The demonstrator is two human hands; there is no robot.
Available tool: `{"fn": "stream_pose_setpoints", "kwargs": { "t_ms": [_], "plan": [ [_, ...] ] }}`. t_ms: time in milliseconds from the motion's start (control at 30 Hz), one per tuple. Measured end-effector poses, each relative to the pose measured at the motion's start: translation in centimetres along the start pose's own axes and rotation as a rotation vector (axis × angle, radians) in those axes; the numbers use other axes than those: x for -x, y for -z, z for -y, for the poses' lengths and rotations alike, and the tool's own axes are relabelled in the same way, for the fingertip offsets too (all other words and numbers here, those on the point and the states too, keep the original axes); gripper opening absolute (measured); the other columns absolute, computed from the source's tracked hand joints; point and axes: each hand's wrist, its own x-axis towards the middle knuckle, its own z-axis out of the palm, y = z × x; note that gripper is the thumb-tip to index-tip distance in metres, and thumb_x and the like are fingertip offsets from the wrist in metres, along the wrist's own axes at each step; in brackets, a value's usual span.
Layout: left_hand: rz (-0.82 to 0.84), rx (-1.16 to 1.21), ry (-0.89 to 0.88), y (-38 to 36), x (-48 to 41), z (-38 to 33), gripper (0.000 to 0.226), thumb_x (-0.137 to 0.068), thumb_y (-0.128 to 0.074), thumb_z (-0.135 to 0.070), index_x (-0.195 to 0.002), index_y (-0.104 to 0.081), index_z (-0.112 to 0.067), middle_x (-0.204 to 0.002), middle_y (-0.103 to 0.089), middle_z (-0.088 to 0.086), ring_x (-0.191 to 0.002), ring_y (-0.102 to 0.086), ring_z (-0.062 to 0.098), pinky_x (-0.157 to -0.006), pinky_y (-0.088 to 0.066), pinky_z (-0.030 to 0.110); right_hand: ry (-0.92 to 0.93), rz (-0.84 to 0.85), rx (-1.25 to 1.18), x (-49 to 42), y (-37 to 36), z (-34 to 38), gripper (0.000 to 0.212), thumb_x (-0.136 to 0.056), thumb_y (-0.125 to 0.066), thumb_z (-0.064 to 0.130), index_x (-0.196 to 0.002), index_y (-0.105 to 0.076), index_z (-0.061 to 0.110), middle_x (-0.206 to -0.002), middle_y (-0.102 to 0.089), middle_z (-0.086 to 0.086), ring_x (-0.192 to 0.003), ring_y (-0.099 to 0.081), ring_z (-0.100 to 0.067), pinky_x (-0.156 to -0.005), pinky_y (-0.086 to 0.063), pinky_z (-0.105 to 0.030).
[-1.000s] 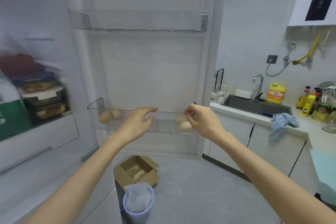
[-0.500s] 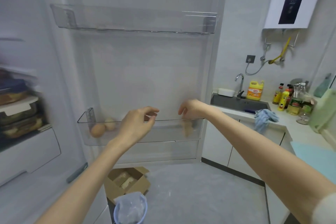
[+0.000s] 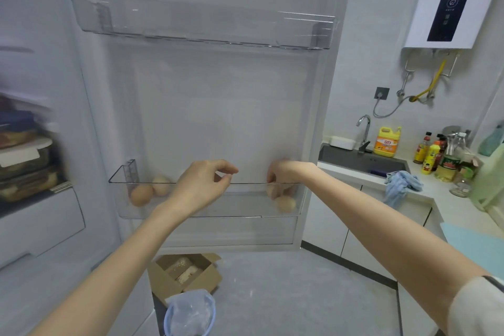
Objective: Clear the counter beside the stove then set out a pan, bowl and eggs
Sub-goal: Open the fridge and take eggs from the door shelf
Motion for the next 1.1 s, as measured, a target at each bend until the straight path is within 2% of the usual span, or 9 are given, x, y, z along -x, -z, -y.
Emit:
{"fn": "stream_pose_setpoints", "kwargs": {
  "t_ms": [100, 167, 333, 433, 567, 700, 767, 967, 1100],
  "plan": [
    [0.011, -0.024, 0.007, 0.0, -0.7, -0.1, 0.021, -0.090, -0.055, -0.021, -0.100, -0.071, -0.031, -0.096, -0.067, -0.021, -0.076, -0.060, -0.006, -0.073, -0.042, 0.015, 0.077, -0.063, -0.033, 0.8, 0.8, -0.3, 0.014, -0.076, -0.069, 0.023, -0.078, -0.065, 0.009, -0.071, -0.060, -0.005, -0.066, -0.058, -0.022, -0.061, -0.047, -0.030],
    [0.033, -0.036, 0.010, 0.2, -1.2, -0.2, 0.021, -0.089, -0.056, -0.021, -0.099, -0.071, -0.031, -0.096, -0.067, -0.021, -0.076, -0.060, -0.005, -0.074, -0.043, 0.016, 0.116, -0.145, -0.134, 2.4, 2.1, -0.4, 0.006, -0.075, -0.066, 0.019, -0.073, -0.061, 0.016, -0.070, -0.063, -0.004, -0.061, -0.060, -0.019, -0.063, -0.053, -0.032],
    [0.197, 0.152, 0.101, -0.6, -3.5, -1.4, 0.017, -0.087, -0.061, -0.017, -0.099, -0.071, -0.023, -0.094, -0.070, -0.007, -0.078, -0.065, 0.011, -0.070, -0.058, 0.026, 0.198, -0.527, -0.296, 6.4, 4.2, -2.1, 0.029, -0.076, -0.069, 0.023, -0.105, -0.065, 0.022, -0.090, -0.065, 0.004, -0.079, -0.059, -0.014, -0.074, -0.051, -0.027],
    [0.372, 0.213, 0.187, -2.0, -5.2, -2.4, 0.020, -0.086, -0.065, -0.017, -0.106, -0.069, -0.018, -0.097, -0.070, 0.000, -0.081, -0.067, 0.013, -0.070, -0.059, 0.026, 0.246, -0.673, -0.385, 7.2, 3.3, -3.3, 0.035, -0.076, -0.072, 0.022, -0.110, -0.063, 0.022, -0.085, -0.060, 0.011, -0.072, -0.056, -0.009, -0.076, -0.051, -0.029],
    [0.613, 0.216, 0.213, -4.6, -8.1, -3.2, 0.029, -0.087, -0.067, -0.017, -0.116, -0.064, -0.014, -0.101, -0.070, 0.001, -0.088, -0.067, 0.014, -0.079, -0.059, 0.031, 0.336, -0.841, -0.454, 7.3, 1.8, -4.8, 0.038, -0.074, -0.077, 0.018, -0.108, -0.061, 0.022, -0.101, -0.061, 0.004, -0.076, -0.058, -0.012, -0.078, -0.053, -0.030],
    [0.862, 0.150, 0.217, -7.2, -10.2, -4.0, 0.040, -0.083, -0.073, -0.017, -0.122, -0.060, -0.017, -0.118, -0.066, 0.001, -0.111, -0.063, 0.019, -0.089, -0.056, 0.033, 0.357, -0.927, -0.511, 7.8, 0.9, -6.0, 0.039, -0.075, -0.077, 0.013, -0.109, -0.061, 0.023, -0.106, -0.057, 0.004, -0.078, -0.060, -0.010, -0.073, -0.055, -0.020],
    [0.961, 0.103, 0.193, -8.3, -10.7, -4.5, 0.045, -0.081, -0.076, -0.021, -0.123, -0.061, -0.017, -0.123, -0.064, 0.001, -0.115, -0.061, 0.018, -0.091, -0.055, 0.031, 0.383, -0.951, -0.518, 8.0, 0.6, -6.6, 0.039, -0.075, -0.078, 0.011, -0.109, -0.061, 0.021, -0.109, -0.056, 0.002, -0.079, -0.060, -0.010, -0.070, -0.054, -0.015],
    [1.070, 0.112, 0.184, -9.7, -11.0, -5.1, 0.040, -0.085, -0.072, -0.019, -0.122, -0.063, -0.010, -0.122, -0.064, 0.007, -0.110, -0.064, 0.019, -0.096, -0.051, 0.031, 0.402, -0.959, -0.532, 7.9, 0.3, -7.4, 0.040, -0.075, -0.078, 0.010, -0.110, -0.061, 0.020, -0.110, -0.055, 0.004, -0.079, -0.060, -0.010, -0.070, -0.054, -0.014],
    [1.067, 0.087, 0.197, -10.2, -10.7, -4.7, 0.044, -0.080, -0.074, -0.035, -0.118, -0.062, -0.014, -0.117, -0.066, 0.005, -0.099, -0.069, 0.016, -0.094, -0.052, 0.028, 0.415, -0.965, -0.544, 7.6, 0.3, -7.4, 0.040, -0.075, -0.078, 0.011, -0.109, -0.061, 0.021, -0.111, -0.054, 0.003, -0.079, -0.060, -0.012, -0.070, -0.055, -0.016]
  ]
}}
